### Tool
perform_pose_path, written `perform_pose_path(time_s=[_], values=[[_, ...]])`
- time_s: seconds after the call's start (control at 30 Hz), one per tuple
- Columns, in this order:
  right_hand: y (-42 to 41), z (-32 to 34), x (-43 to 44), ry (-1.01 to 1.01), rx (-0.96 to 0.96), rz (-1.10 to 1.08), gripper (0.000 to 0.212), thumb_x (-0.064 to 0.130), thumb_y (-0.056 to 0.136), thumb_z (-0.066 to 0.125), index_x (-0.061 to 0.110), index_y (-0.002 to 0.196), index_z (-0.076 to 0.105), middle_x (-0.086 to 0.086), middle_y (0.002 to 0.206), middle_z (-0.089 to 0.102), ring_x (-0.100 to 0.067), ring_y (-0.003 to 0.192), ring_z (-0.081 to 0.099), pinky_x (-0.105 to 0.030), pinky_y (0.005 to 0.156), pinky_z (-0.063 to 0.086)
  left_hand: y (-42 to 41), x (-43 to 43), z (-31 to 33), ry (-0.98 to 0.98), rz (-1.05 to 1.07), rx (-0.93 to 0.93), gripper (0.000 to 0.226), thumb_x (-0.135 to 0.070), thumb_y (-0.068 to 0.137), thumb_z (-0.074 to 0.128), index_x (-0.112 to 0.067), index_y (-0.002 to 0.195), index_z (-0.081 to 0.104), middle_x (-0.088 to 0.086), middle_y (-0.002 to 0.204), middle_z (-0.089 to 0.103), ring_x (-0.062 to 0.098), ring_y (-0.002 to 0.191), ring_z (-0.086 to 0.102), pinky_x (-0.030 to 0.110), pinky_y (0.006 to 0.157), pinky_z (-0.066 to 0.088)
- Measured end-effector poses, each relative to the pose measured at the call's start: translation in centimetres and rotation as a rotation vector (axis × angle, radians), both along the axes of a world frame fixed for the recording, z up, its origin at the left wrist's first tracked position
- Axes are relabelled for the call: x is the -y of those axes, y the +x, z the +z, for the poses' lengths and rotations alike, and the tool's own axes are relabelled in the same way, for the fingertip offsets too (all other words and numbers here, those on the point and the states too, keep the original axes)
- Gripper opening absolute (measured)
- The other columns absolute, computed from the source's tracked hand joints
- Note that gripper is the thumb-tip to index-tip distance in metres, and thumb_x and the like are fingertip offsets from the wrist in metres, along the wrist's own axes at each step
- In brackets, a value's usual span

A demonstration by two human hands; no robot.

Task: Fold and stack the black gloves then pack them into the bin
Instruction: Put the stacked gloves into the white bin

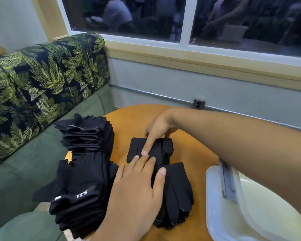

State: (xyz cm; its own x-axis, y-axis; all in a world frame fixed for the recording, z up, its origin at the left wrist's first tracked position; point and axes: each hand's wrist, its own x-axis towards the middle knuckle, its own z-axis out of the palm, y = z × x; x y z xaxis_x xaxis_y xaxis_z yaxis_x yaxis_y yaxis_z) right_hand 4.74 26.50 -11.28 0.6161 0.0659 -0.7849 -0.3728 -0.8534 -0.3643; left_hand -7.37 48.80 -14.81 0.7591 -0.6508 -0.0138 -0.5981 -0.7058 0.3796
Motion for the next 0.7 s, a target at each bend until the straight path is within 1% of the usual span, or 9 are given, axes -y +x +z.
perform_pose_path(time_s=[0.07, 0.13, 0.2, 0.23, 0.3, 0.4, 0.5, 0.6, 0.7], values=[[0.1, -0.5, 0.3, 0.036, -0.02, -0.012, 0.055, 0.05, 0.086, 0.087, 0.015, 0.127, 0.072, -0.001, 0.116, 0.081, -0.02, 0.112, 0.075, -0.04, 0.104, 0.059, 0.1, 0.1, -0.3, 0.0, -0.002, 0.0, 0.092, -0.074, 0.088, -0.021, -0.045, 0.166, 0.019, -0.028, 0.173, 0.011, -0.003, 0.16, -0.003, 0.037, 0.133, 0.003], [0.0, -0.9, 0.5, 0.091, -0.043, -0.025, 0.056, 0.045, 0.089, 0.086, 0.011, 0.132, 0.07, -0.004, 0.119, 0.08, -0.022, 0.114, 0.075, -0.039, 0.104, 0.06, 0.2, 0.2, -0.7, 0.001, -0.005, 0.009, 0.101, -0.075, 0.084, -0.031, -0.045, 0.166, 0.019, -0.028, 0.173, 0.01, -0.002, 0.161, -0.004, 0.036, 0.133, 0.002], [-0.2, -1.0, 0.8, 0.156, -0.051, -0.033, 0.052, 0.038, 0.093, 0.084, 0.012, 0.136, 0.068, -0.006, 0.123, 0.079, -0.022, 0.116, 0.075, -0.036, 0.098, 0.061, 0.3, 0.3, -0.9, -0.003, 0.0, 0.009, 0.11, -0.077, 0.079, -0.038, -0.045, 0.166, 0.021, -0.027, 0.173, 0.011, -0.001, 0.161, -0.004, 0.036, 0.133, 0.002], [-0.3, -0.9, 0.8, 0.189, -0.047, -0.042, 0.05, 0.035, 0.094, 0.083, 0.014, 0.137, 0.067, -0.006, 0.124, 0.079, -0.022, 0.116, 0.075, -0.035, 0.096, 0.061, 0.3, 0.2, -1.0, 0.002, 0.001, 0.009, 0.111, -0.078, 0.078, -0.038, -0.045, 0.166, 0.021, -0.027, 0.173, 0.011, -0.001, 0.161, -0.005, 0.036, 0.133, 0.002], [-0.6, -0.5, 0.9, 0.24, -0.025, -0.068, 0.05, 0.03, 0.094, 0.083, 0.016, 0.138, 0.065, -0.006, 0.127, 0.078, -0.023, 0.116, 0.075, -0.038, 0.099, 0.061, 0.2, 0.1, -0.8, 0.007, -0.006, 0.02, 0.107, -0.077, 0.08, -0.037, -0.046, 0.167, 0.018, -0.029, 0.173, 0.008, -0.002, 0.16, -0.01, 0.035, 0.133, -0.001], [-1.2, 1.2, 1.0, 0.29, 0.024, -0.095, 0.05, 0.03, 0.095, 0.082, 0.019, 0.14, 0.063, -0.004, 0.129, 0.077, -0.023, 0.117, 0.075, -0.042, 0.102, 0.06, 0.1, -0.1, 0.0, -0.028, 0.0, 0.066, 0.09, -0.075, 0.091, -0.019, -0.045, 0.167, 0.019, -0.028, 0.173, 0.01, -0.003, 0.159, -0.011, 0.035, 0.133, -0.004], [-2.2, 4.3, 1.4, 0.357, 0.09, -0.112, 0.048, 0.029, 0.099, 0.077, 0.018, 0.142, 0.06, -0.008, 0.132, 0.075, -0.027, 0.119, 0.074, -0.047, 0.105, 0.059, 0.1, -0.3, 1.6, -0.099, 0.01, 0.137, 0.08, -0.073, 0.101, -0.005, -0.041, 0.166, 0.028, -0.025, 0.173, 0.018, -0.003, 0.161, -0.003, 0.039, 0.133, 0.001], [-4.4, 8.3, 2.5, 0.414, 0.155, -0.137, 0.046, 0.024, 0.103, 0.072, 0.014, 0.145, 0.056, -0.012, 0.133, 0.074, -0.03, 0.119, 0.074, -0.043, 0.099, 0.062, -0.6, 0.3, 3.7, -0.179, -0.04, 0.219, 0.073, -0.07, 0.106, 0.004, -0.039, 0.166, 0.03, -0.023, 0.173, 0.019, -0.001, 0.162, 0.0, 0.041, 0.132, 0.007], [-7.9, 12.4, 4.3, 0.441, 0.179, -0.133, 0.044, 0.023, 0.104, 0.067, 0.011, 0.145, 0.055, -0.017, 0.134, 0.072, -0.034, 0.119, 0.073, -0.043, 0.095, 0.063, -2.3, 1.9, 5.9, -0.247, -0.115, 0.323, 0.068, -0.067, 0.108, 0.012, -0.037, 0.166, 0.033, -0.02, 0.173, 0.023, 0.003, 0.163, 0.004, 0.044, 0.13, 0.012]])
